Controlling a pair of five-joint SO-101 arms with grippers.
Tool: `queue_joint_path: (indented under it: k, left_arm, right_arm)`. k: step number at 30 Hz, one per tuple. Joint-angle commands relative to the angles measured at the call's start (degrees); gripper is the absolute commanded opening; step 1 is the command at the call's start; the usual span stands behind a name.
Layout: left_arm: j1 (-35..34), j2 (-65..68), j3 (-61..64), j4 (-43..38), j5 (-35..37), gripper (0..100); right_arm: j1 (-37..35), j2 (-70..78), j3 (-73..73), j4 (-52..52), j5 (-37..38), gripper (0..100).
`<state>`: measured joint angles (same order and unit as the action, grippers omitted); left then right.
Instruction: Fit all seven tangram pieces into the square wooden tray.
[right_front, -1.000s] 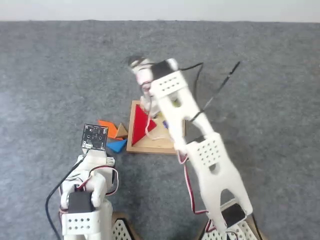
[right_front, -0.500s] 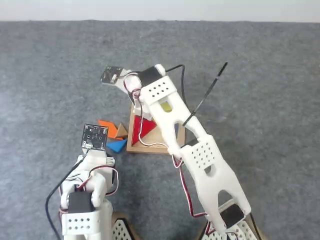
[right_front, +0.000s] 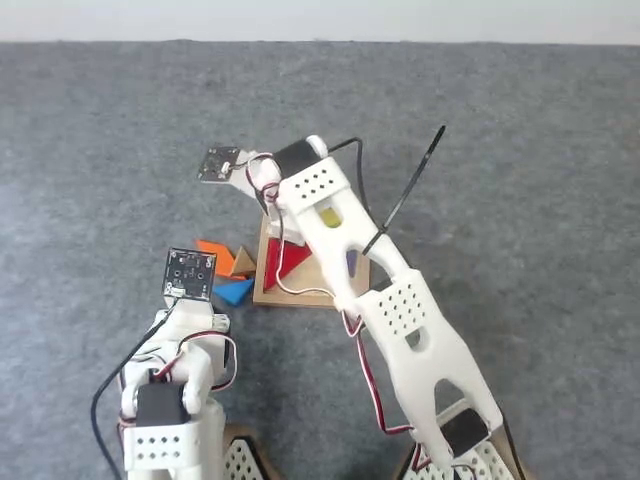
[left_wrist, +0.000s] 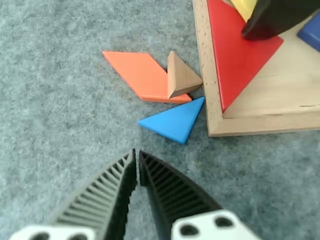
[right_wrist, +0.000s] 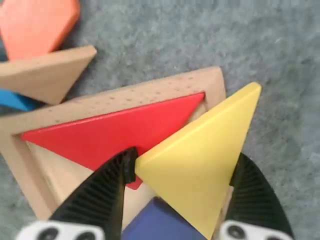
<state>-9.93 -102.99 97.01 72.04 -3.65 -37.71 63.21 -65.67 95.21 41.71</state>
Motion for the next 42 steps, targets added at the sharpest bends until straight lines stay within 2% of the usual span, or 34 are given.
queue_joint_path:
  k: [1, 11, 18, 26, 30, 37, 42]
  left_arm:
    - [-0.09, -1.05, -0.48, 0.26, 0.44, 1]
    - [-0.09, -1.05, -0.48, 0.26, 0.44, 1]
    - [-0.09, -1.05, -0.48, 0.26, 0.44, 1]
    - [-0.09, -1.05, -0.48, 0.26, 0.44, 1]
    - [-0.09, -1.05, -0.48, 0.26, 0.44, 1]
    - [-0.09, -1.05, -0.48, 0.26, 0.44, 1]
    - [-0.09, -1.05, -0.48, 0.26, 0.44, 1]
  right_arm:
    - [1.45, 0.57, -1.93, 3.03, 3.34, 19.3]
    - [3.03, 0.48, -2.02, 3.38, 4.75, 19.3]
    - [-2.42, 0.66, -1.58, 0.13, 4.75, 19.3]
    - [-4.7, 0.75, -1.85, -2.15, 2.46, 19.3]
    - [-2.95, -0.31, -3.16, -1.19, 2.29, 17.2]
    - [-0.04, -0.57, -12.04, 6.64, 2.55, 16.9]
    - [3.12, 1.19, -13.19, 7.25, 3.78, 16.9]
